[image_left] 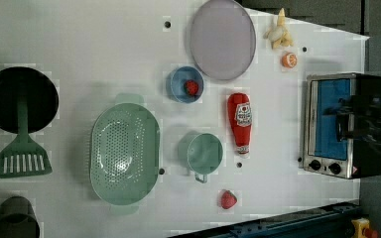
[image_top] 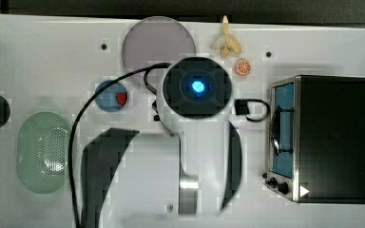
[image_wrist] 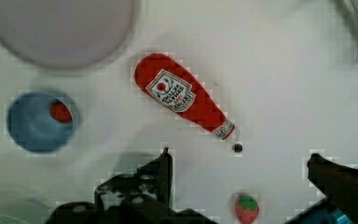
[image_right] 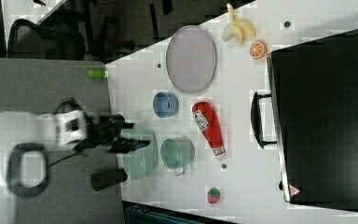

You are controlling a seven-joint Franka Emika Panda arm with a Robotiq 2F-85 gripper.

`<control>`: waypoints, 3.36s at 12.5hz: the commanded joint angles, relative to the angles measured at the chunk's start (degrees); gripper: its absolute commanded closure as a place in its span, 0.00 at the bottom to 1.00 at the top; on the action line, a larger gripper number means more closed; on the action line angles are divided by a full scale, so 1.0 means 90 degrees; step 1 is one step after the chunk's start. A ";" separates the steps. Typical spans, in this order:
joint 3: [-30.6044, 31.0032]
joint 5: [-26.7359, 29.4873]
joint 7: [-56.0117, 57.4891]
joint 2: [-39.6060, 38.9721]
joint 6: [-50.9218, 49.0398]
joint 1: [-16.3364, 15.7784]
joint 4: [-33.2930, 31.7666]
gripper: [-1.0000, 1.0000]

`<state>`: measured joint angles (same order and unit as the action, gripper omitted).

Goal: Pick Ketchup from the table and place it in strainer.

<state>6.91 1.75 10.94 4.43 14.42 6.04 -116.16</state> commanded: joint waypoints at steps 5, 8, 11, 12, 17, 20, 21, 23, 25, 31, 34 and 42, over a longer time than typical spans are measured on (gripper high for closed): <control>0.0162 -0.0006 0.4294 -0.0767 0.2785 0.0057 -0.1647 0.00; 0.0178 -0.0005 0.4733 -0.1103 0.3865 0.0056 -0.2145 0.00; 0.0184 -0.0005 0.4734 -0.1614 0.4483 0.0043 -0.2334 0.00; 0.0184 -0.0005 0.4734 -0.1810 0.4626 0.0040 -0.2332 0.00; 0.0178 -0.0005 0.4735 -0.2710 0.5414 0.0027 -0.2319 0.00; 0.0180 -0.0005 0.4732 -0.3053 0.5792 0.0015 -0.2311 0.04; 0.0178 -0.0005 0.4727 -0.3064 0.5890 0.0014 -0.2306 0.15; 0.0184 -0.0005 0.4714 -0.2987 0.5920 0.0011 -0.2304 0.37; 0.0180 0.0000 0.4605 -0.2772 0.5891 0.0014 -0.2302 0.37; 0.0444 0.0002 0.3520 -0.1075 0.4582 -0.0074 -0.2075 0.37; 0.0877 0.0002 0.2959 -0.0327 0.3352 -0.0189 -0.1661 0.37; 0.2809 0.0006 -0.0204 -0.0468 0.2372 -0.0574 -0.0982 0.37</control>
<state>31.67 1.78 19.47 0.61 37.04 2.56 -124.77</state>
